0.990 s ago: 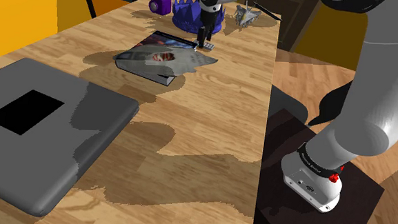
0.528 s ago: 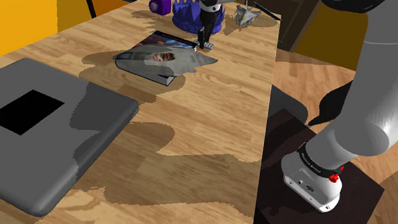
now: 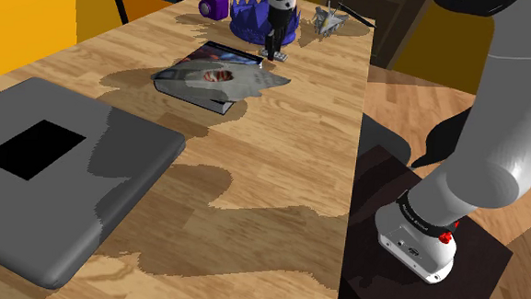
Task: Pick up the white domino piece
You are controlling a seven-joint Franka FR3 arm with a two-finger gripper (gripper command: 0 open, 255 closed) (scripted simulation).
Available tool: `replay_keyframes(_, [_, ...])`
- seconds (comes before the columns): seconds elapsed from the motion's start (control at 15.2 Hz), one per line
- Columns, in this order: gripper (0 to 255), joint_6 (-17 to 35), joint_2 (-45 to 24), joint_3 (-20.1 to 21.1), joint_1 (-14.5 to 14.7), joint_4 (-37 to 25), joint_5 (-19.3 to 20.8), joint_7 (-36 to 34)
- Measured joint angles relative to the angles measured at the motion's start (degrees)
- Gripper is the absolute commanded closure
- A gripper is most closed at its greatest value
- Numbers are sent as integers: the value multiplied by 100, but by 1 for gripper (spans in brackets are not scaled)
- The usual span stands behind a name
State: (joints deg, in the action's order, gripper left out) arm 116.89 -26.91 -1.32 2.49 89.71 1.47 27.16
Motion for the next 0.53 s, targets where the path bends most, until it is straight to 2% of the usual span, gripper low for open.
replay_keyframes(0.53, [255,-527,185,0,4,-343,-1,11])
